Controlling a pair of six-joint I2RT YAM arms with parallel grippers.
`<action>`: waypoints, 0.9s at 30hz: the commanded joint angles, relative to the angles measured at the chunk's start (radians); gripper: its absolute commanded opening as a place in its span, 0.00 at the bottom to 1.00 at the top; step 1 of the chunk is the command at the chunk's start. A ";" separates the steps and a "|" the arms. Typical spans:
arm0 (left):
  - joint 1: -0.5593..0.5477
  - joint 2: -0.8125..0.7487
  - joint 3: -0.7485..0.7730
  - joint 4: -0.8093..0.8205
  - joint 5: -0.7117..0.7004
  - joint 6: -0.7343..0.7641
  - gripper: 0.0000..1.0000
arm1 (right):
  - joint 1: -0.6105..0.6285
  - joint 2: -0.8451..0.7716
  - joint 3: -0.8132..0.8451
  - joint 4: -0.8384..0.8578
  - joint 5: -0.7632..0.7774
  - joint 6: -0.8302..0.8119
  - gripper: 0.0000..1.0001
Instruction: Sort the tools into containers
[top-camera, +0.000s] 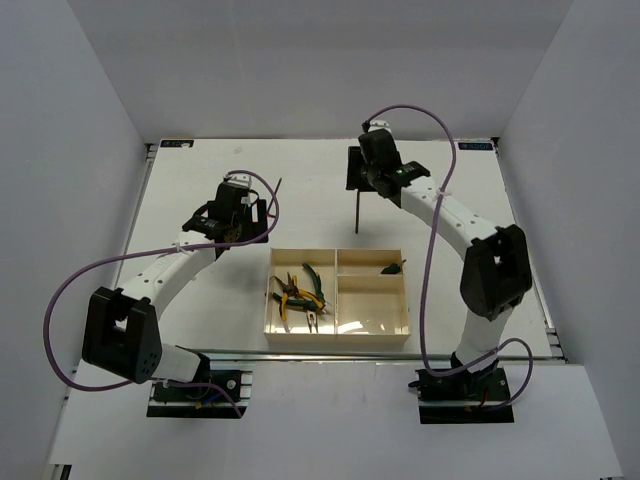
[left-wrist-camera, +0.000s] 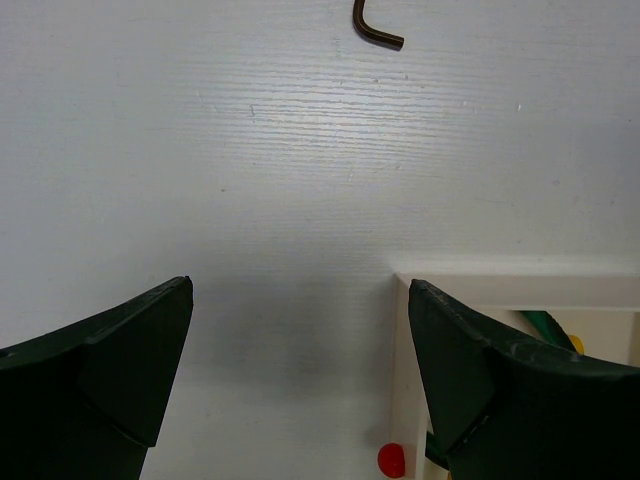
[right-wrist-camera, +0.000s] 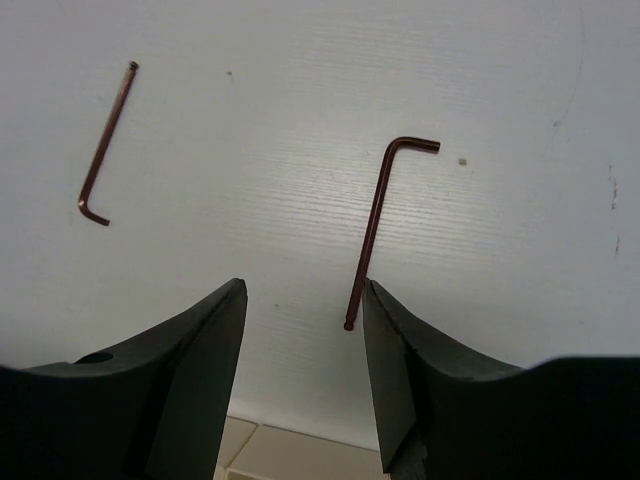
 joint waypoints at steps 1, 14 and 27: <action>0.003 -0.014 0.028 -0.002 -0.005 -0.002 0.98 | -0.001 0.083 0.101 -0.108 0.057 0.075 0.56; 0.003 -0.027 0.031 -0.002 -0.002 -0.001 0.98 | -0.010 0.383 0.320 -0.292 0.125 0.225 0.52; 0.003 -0.043 0.029 0.001 0.009 -0.004 0.98 | -0.033 0.511 0.366 -0.280 0.060 0.254 0.47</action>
